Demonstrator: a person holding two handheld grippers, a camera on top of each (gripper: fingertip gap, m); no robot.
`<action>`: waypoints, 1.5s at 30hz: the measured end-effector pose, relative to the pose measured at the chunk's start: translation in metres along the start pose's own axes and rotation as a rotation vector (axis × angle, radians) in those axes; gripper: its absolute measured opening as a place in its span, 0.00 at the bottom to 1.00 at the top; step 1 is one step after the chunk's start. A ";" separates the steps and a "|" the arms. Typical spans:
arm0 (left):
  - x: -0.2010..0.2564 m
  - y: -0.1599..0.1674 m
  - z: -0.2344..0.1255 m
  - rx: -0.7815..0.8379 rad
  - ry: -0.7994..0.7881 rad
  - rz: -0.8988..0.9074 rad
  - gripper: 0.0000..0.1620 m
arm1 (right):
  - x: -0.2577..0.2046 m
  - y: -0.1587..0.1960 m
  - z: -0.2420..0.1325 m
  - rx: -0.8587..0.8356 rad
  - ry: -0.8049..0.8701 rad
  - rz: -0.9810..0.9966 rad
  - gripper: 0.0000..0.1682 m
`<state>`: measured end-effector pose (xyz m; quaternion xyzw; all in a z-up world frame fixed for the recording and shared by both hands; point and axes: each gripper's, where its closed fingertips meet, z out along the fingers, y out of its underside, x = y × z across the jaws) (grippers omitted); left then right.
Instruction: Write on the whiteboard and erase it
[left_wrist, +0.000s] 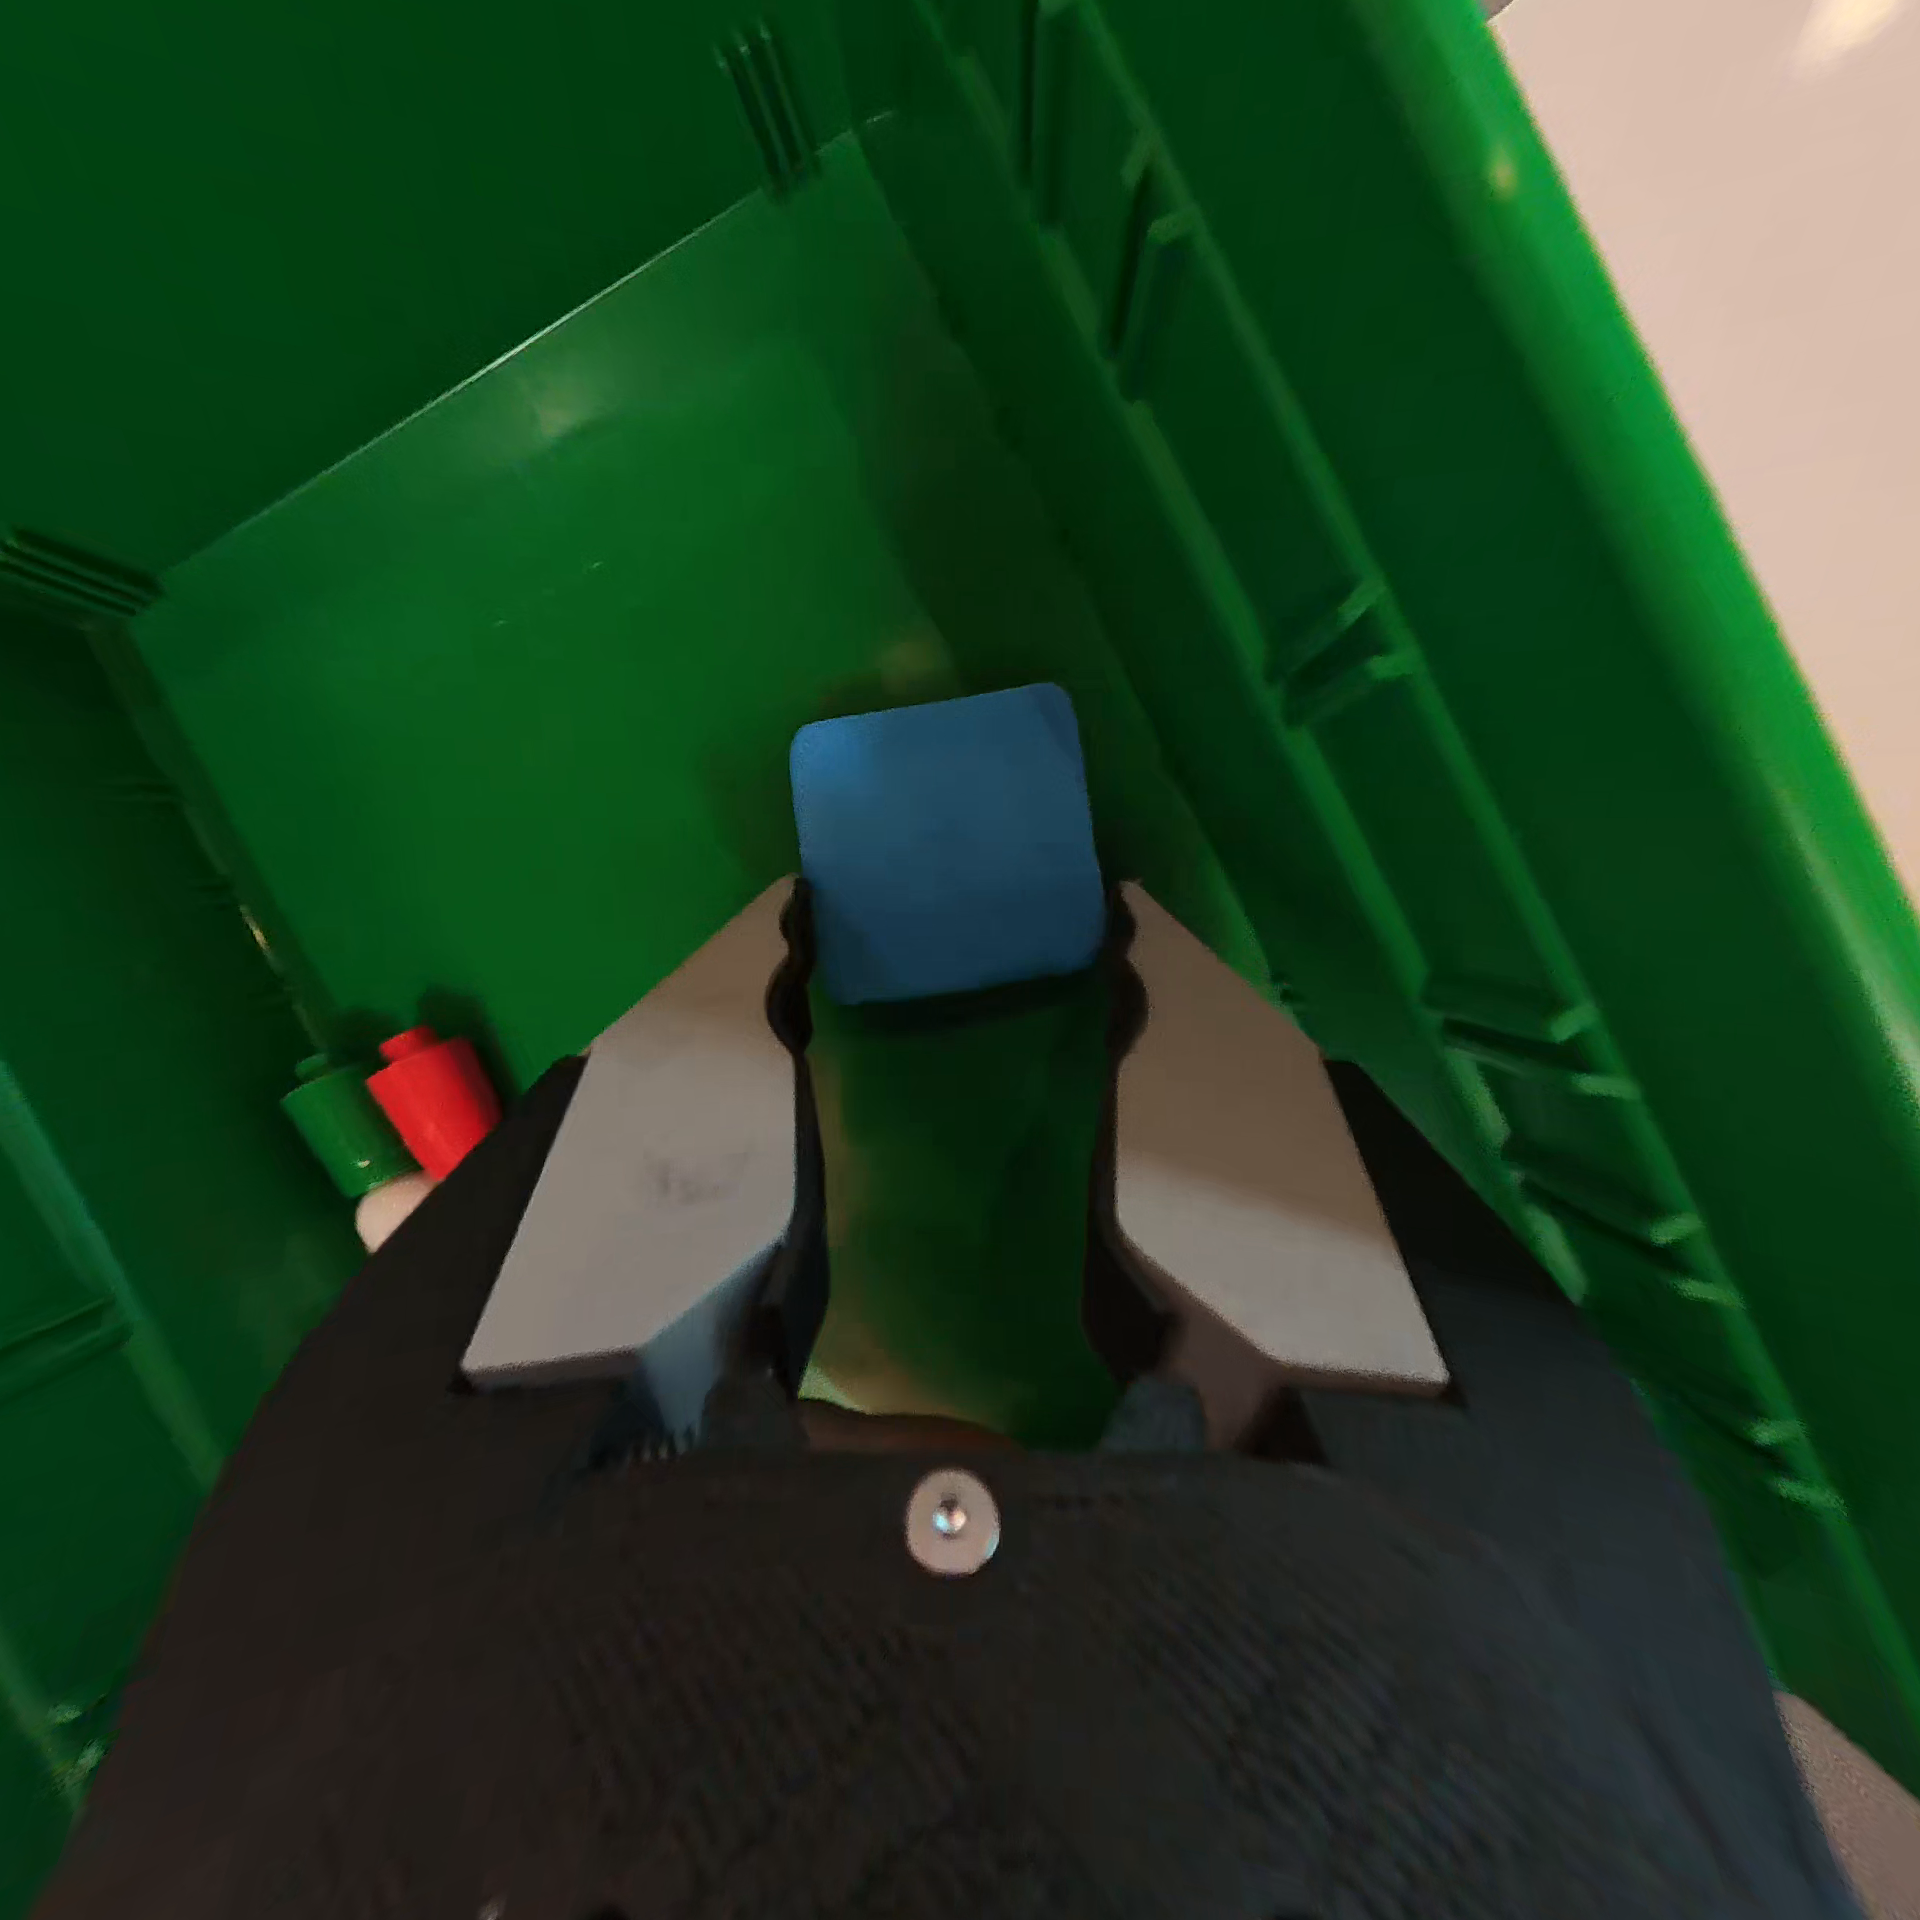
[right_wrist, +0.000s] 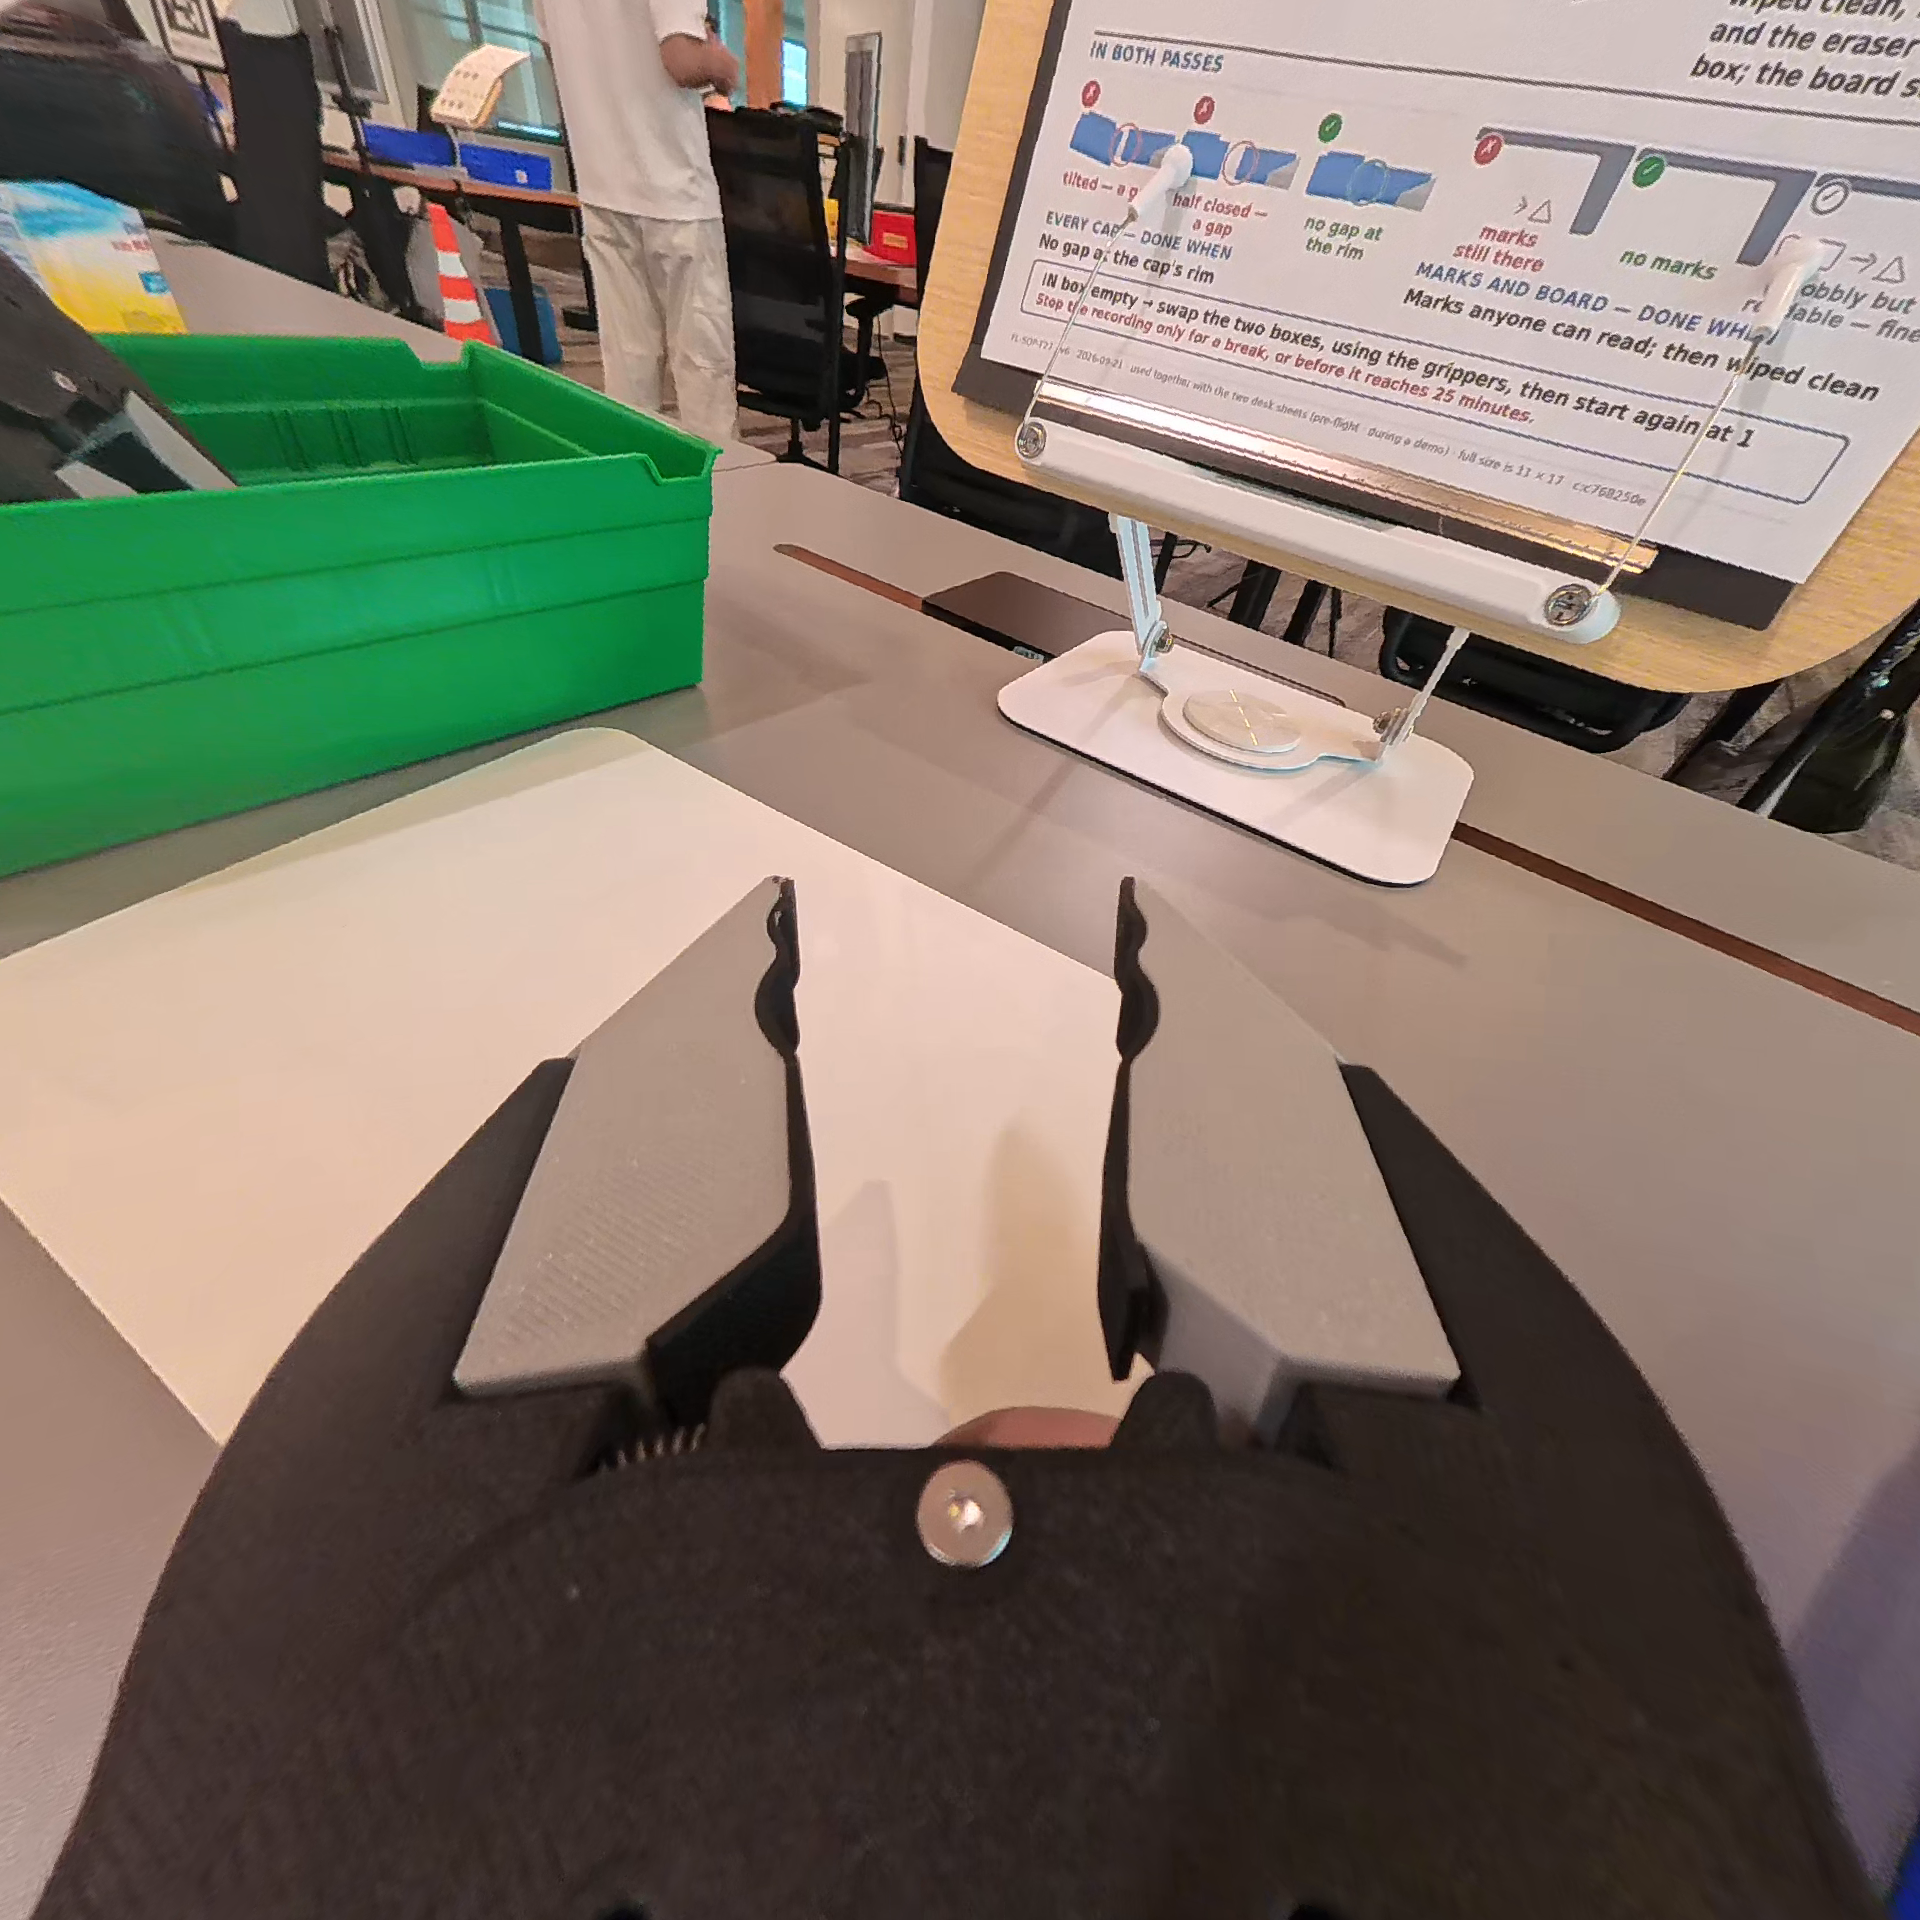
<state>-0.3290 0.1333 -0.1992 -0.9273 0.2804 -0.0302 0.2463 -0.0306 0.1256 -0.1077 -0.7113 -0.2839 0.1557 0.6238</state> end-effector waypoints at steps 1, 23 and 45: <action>-0.004 0.001 -0.001 0.007 -0.014 0.002 0.34 | 0.000 0.000 0.000 0.001 -0.002 0.002 0.35; 0.120 -0.150 -0.079 0.356 0.004 0.462 0.33 | 0.022 -0.029 -0.021 0.138 0.049 0.092 0.35; 0.236 -0.150 0.008 0.197 0.140 1.194 0.33 | -0.011 0.001 -0.006 -0.055 -0.319 0.277 0.35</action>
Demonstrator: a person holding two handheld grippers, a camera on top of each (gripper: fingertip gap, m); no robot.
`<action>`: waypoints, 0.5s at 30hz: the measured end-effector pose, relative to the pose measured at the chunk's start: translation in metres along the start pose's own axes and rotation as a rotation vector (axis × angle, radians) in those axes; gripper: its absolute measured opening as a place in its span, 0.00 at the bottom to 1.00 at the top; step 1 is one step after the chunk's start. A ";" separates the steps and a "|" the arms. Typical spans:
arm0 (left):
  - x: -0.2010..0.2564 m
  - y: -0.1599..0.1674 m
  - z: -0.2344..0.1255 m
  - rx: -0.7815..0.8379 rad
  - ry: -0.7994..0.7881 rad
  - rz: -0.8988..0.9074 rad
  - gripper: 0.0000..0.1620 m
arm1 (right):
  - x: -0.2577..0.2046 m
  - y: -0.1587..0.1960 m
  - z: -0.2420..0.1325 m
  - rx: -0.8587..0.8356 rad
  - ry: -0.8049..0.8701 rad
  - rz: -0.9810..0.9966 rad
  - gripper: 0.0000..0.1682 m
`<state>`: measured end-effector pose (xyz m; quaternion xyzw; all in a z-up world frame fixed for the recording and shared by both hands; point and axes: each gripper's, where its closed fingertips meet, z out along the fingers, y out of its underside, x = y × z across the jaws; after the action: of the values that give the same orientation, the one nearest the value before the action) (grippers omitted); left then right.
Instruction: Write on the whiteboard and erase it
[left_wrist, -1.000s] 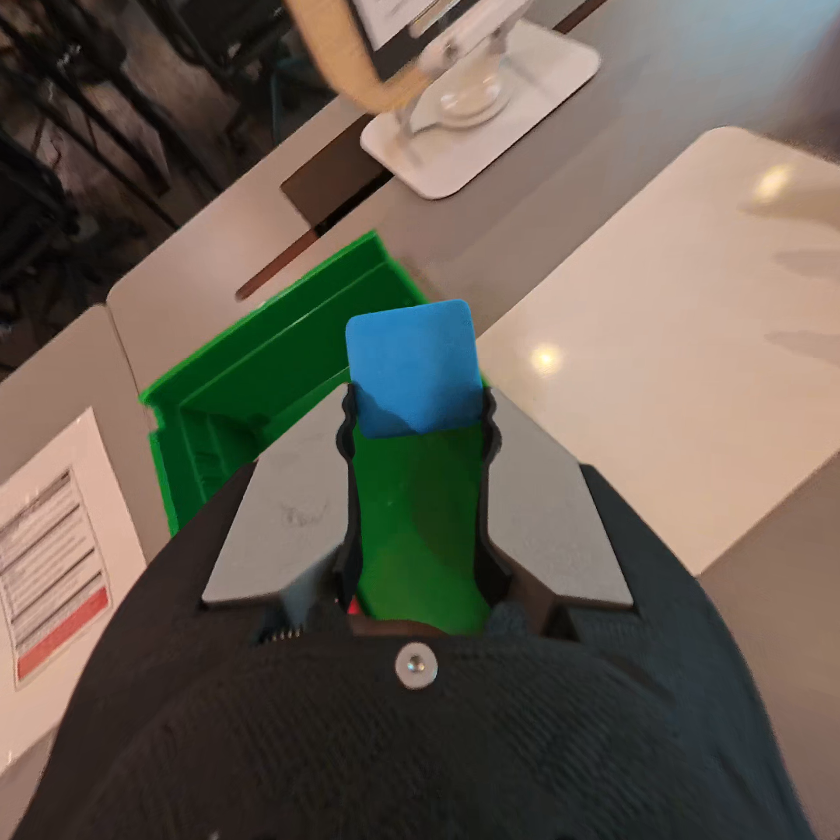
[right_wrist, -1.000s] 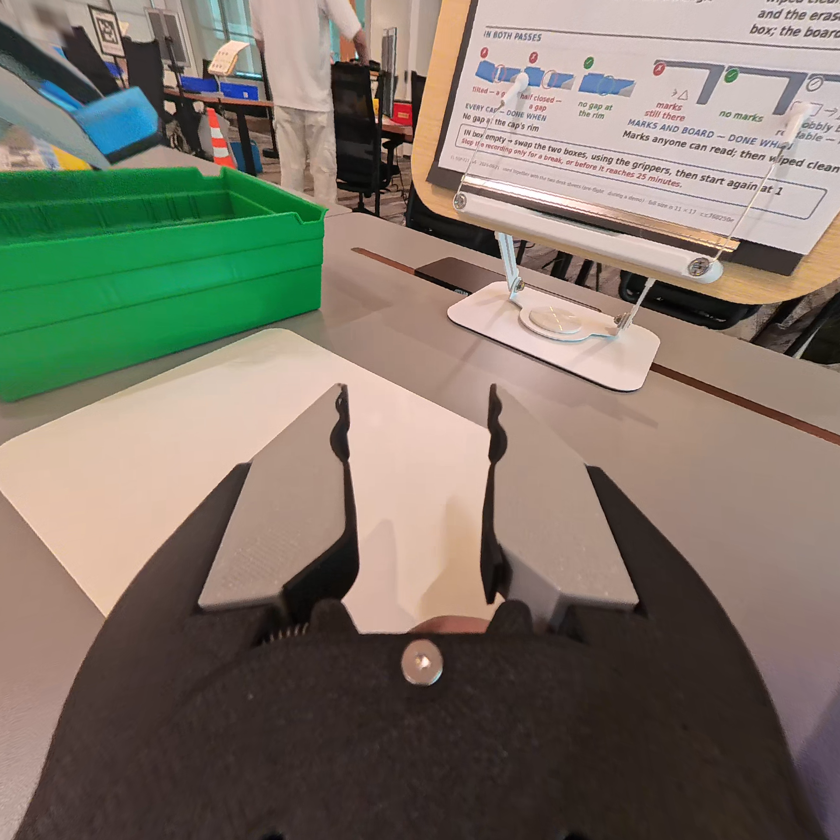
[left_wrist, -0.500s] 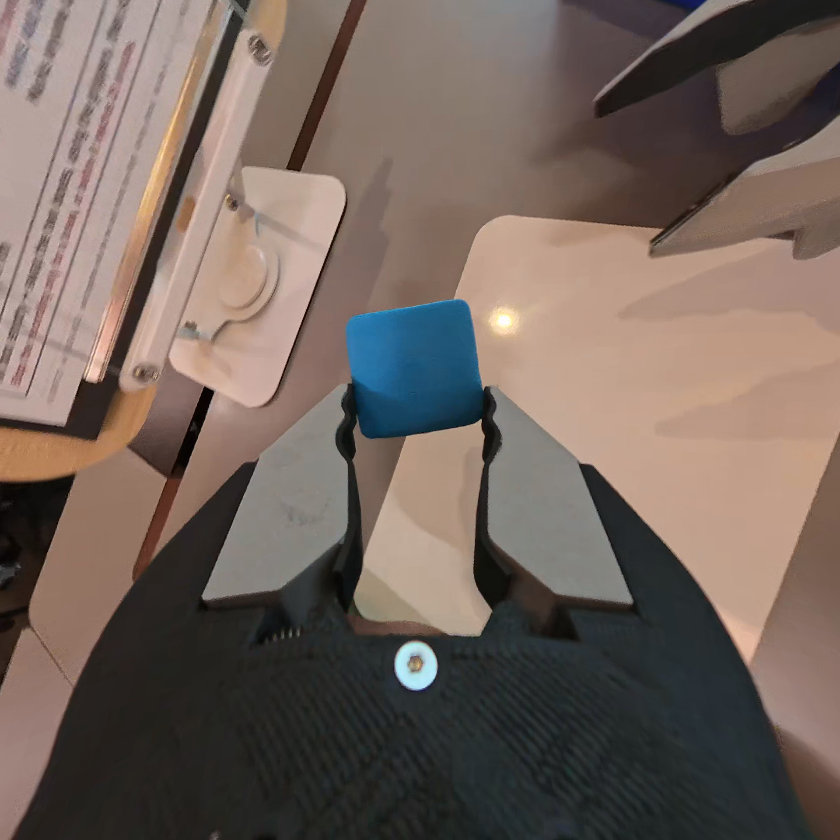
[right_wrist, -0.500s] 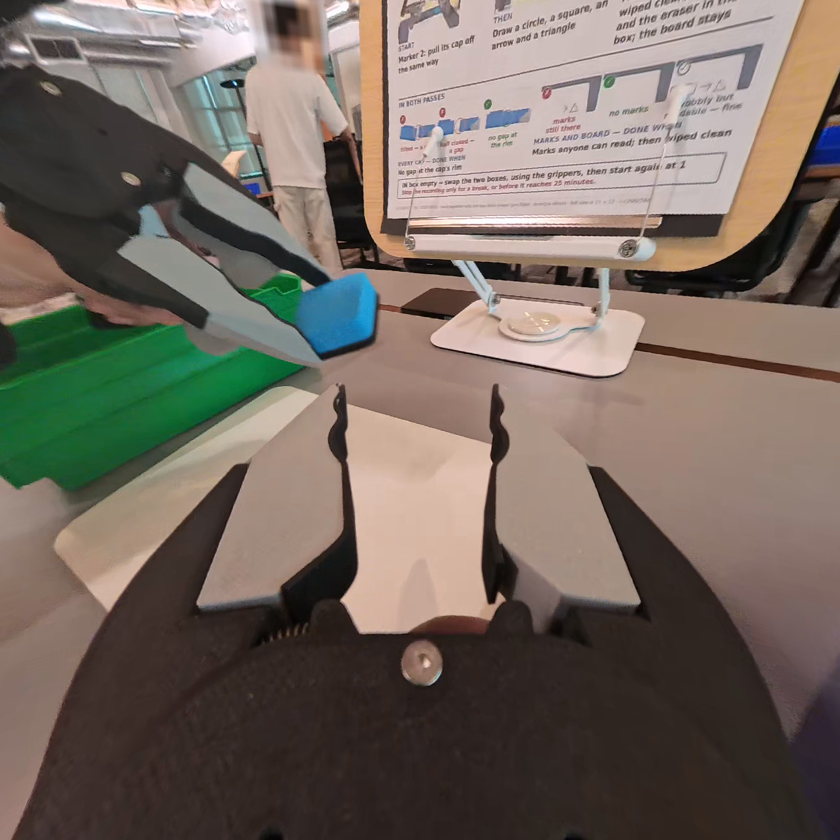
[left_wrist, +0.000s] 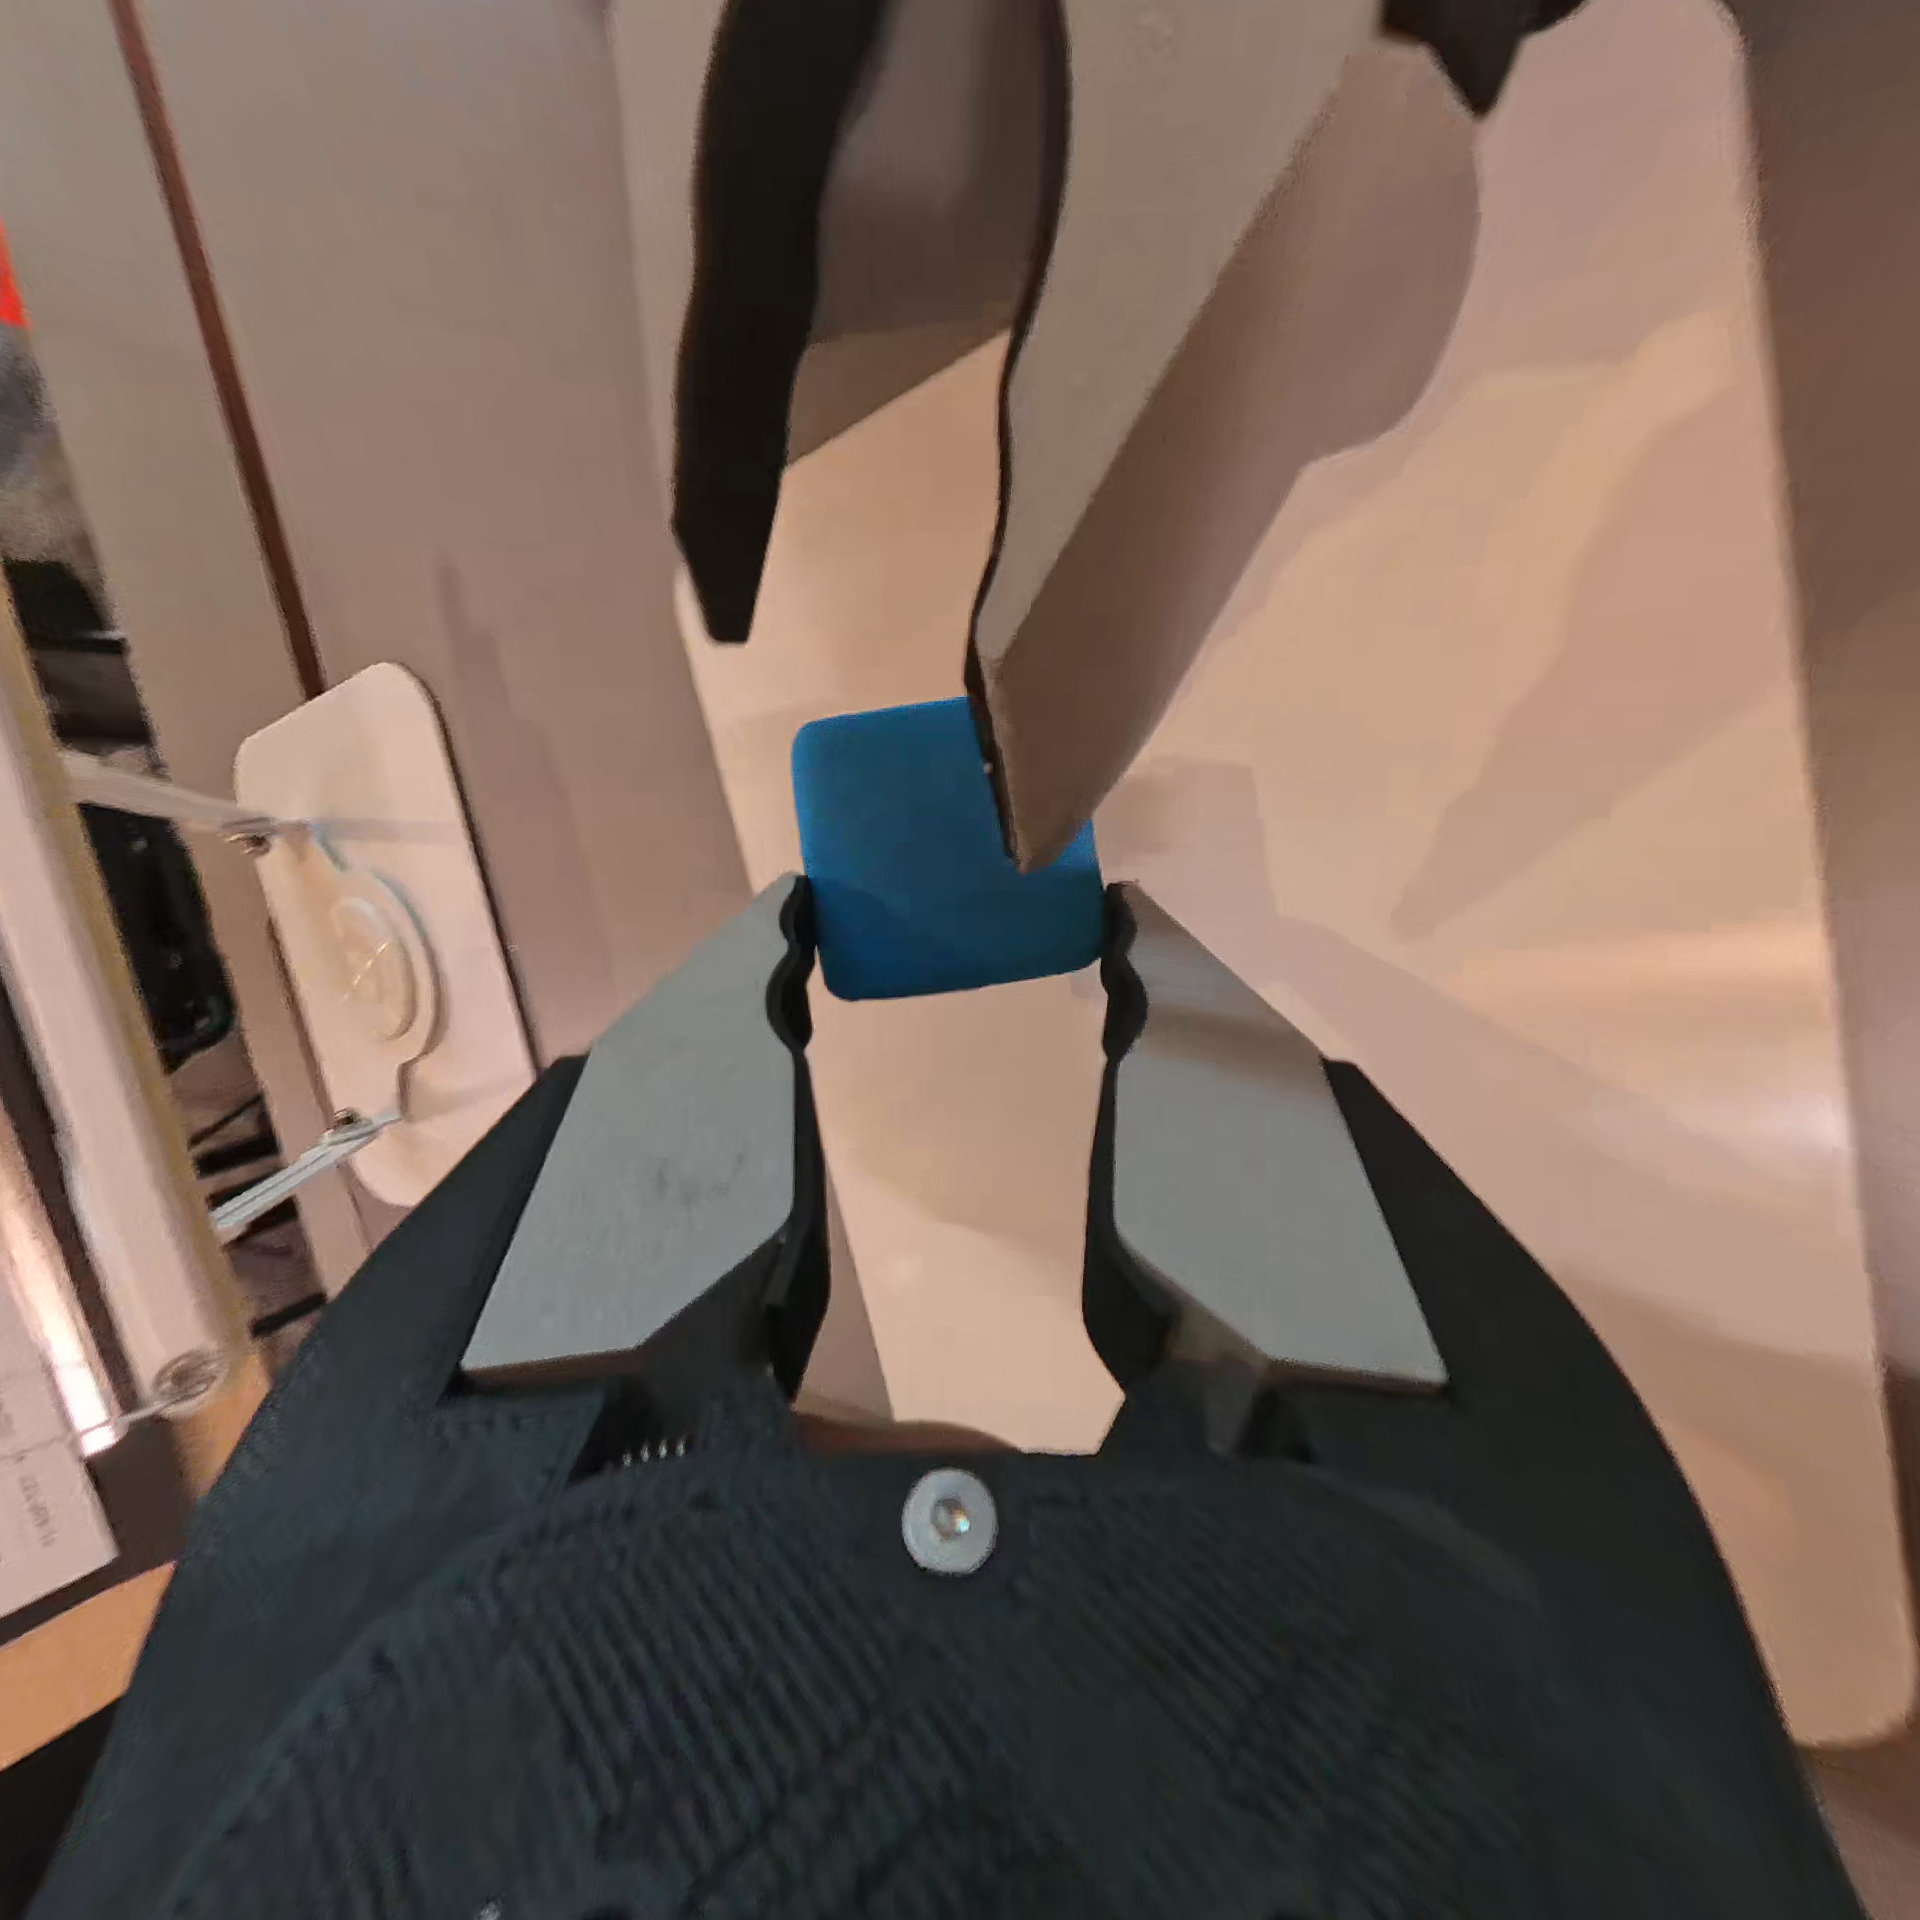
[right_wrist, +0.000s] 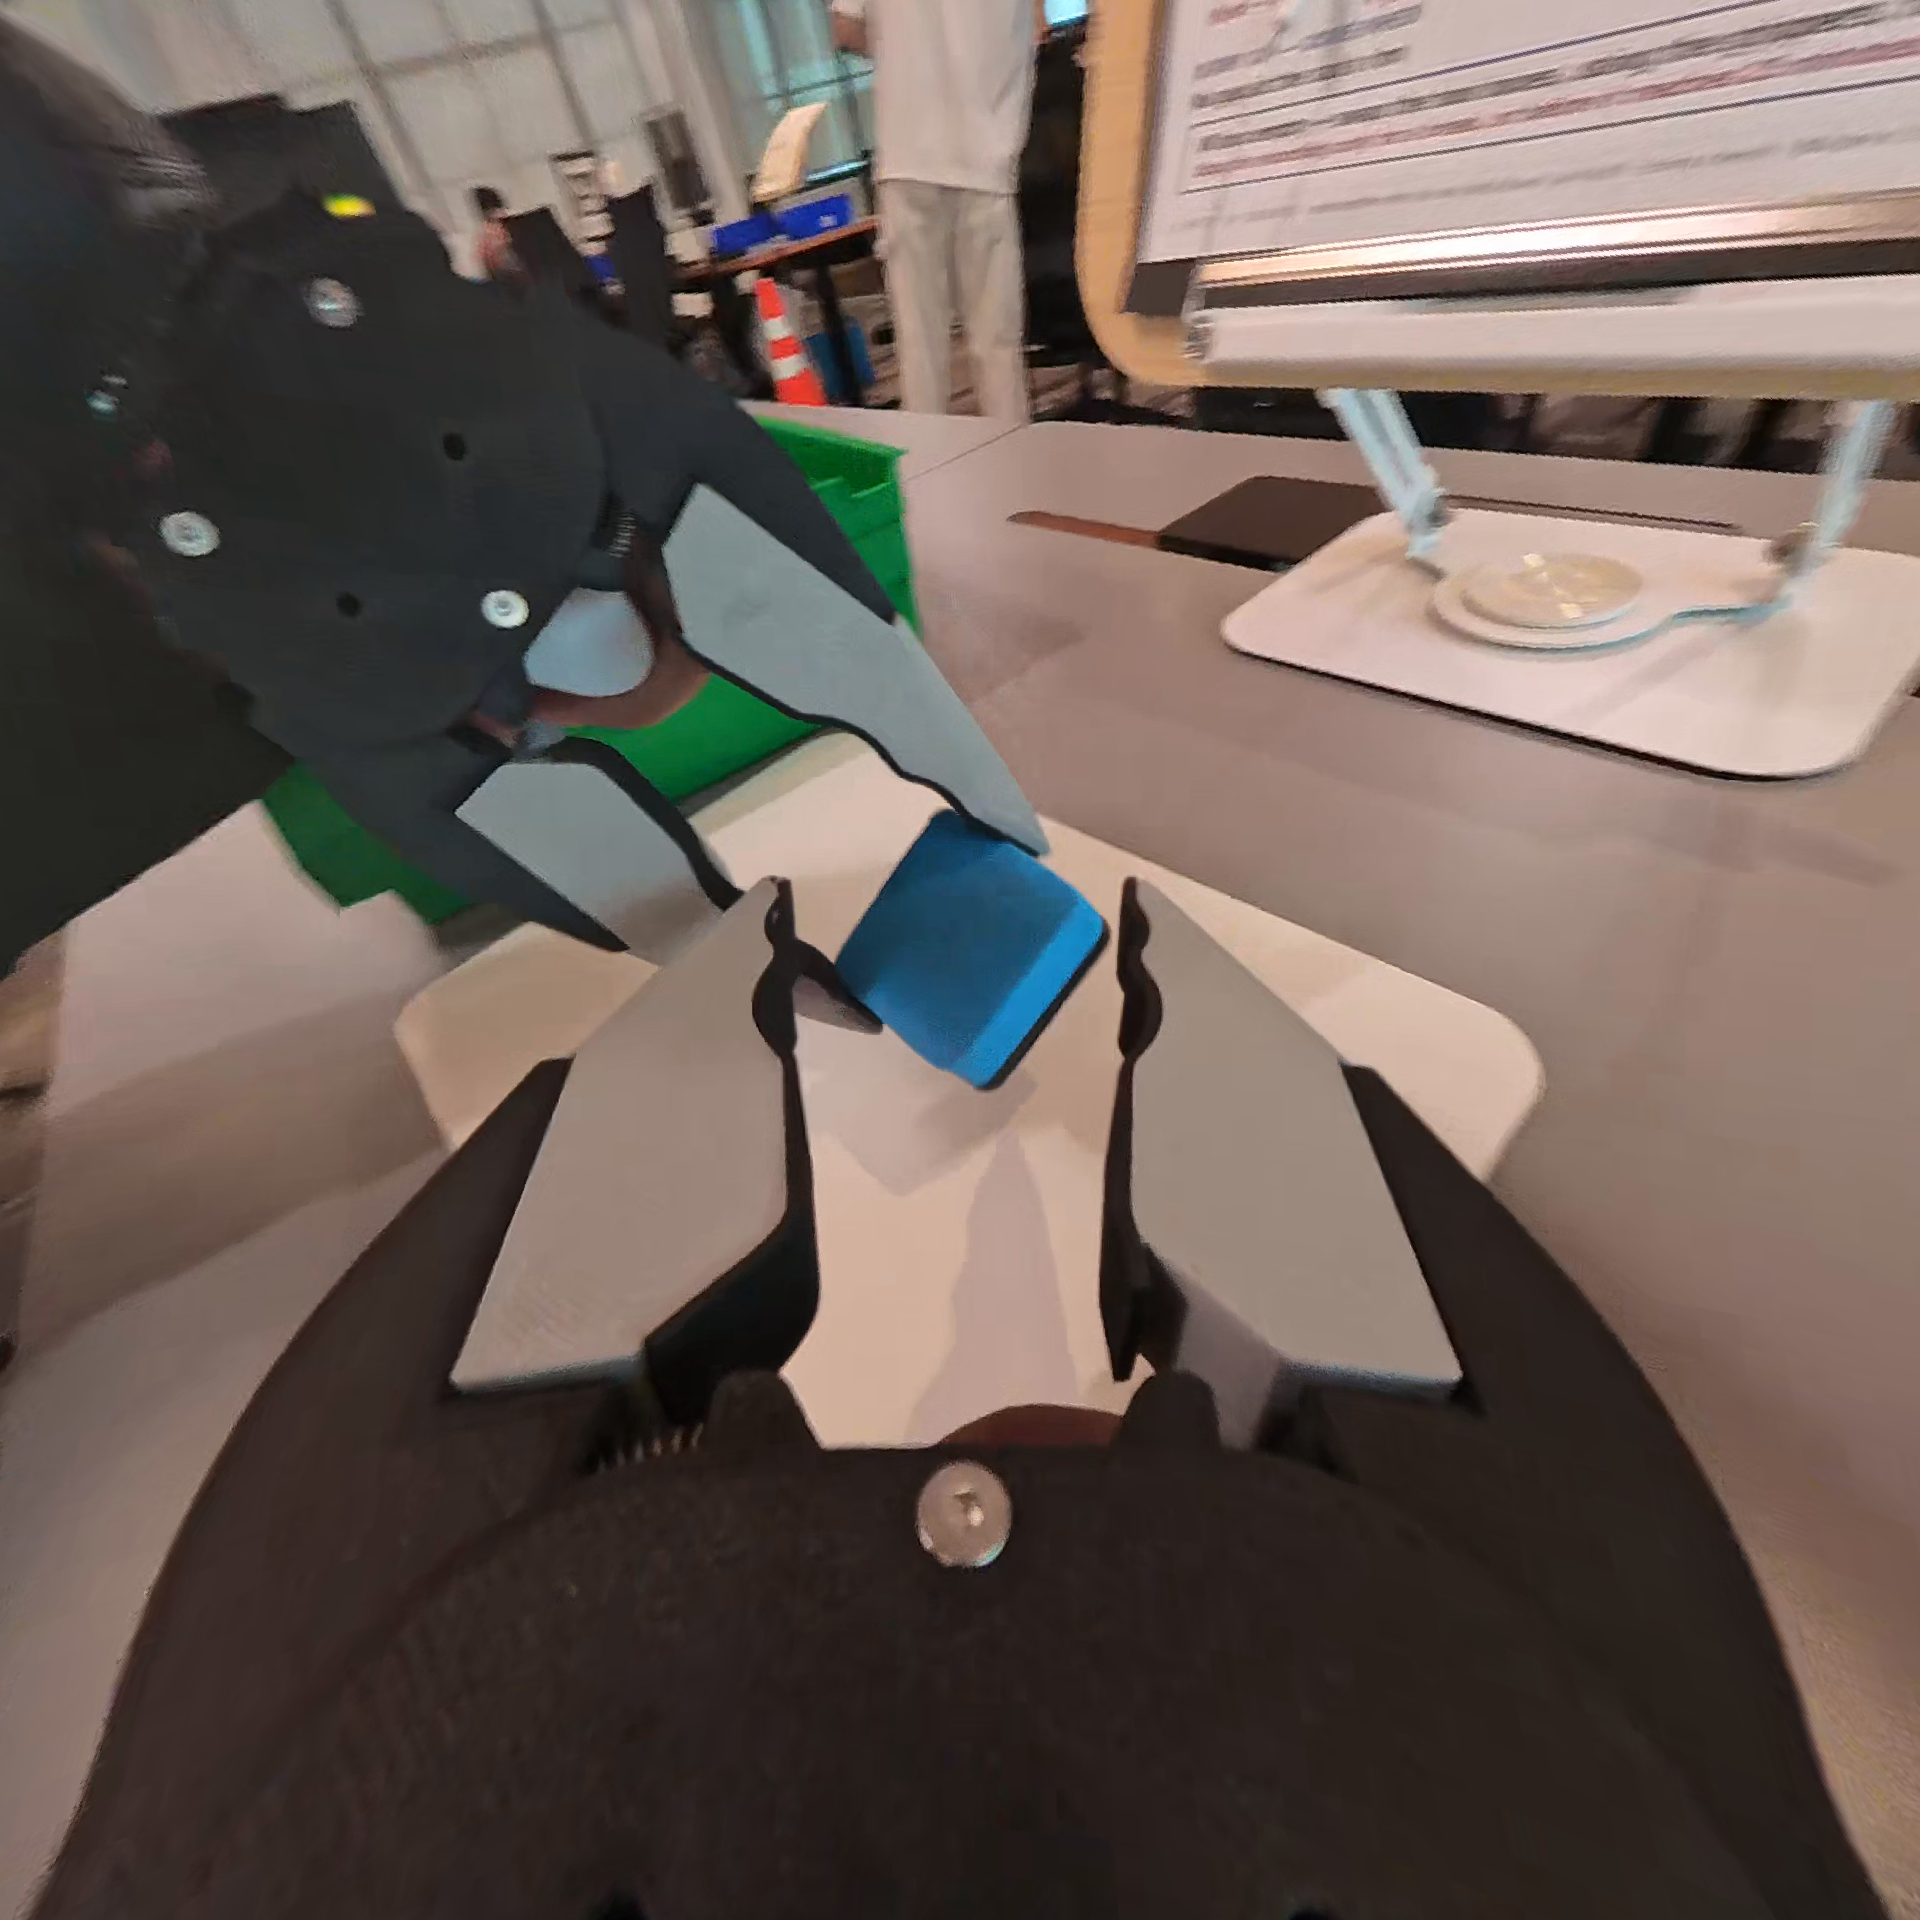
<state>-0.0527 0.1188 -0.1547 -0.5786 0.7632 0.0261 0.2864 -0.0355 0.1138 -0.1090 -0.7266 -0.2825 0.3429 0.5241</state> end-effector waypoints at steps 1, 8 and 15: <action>0.009 0.001 -0.003 0.017 0.040 0.015 0.33 | -0.010 0.000 0.000 -0.011 -0.053 -0.024 0.36; 0.046 0.011 -0.045 0.132 0.203 0.001 0.33 | -0.068 0.010 -0.001 -0.039 -0.221 -0.362 0.33; 0.067 0.003 -0.058 0.215 0.287 -0.030 0.33 | -0.087 0.035 0.015 -0.130 -0.252 -0.457 0.33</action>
<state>-0.0904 0.0404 -0.1382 -0.5539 0.7857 -0.1429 0.2353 -0.0984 0.0454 -0.1278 -0.6278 -0.5237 0.2845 0.5007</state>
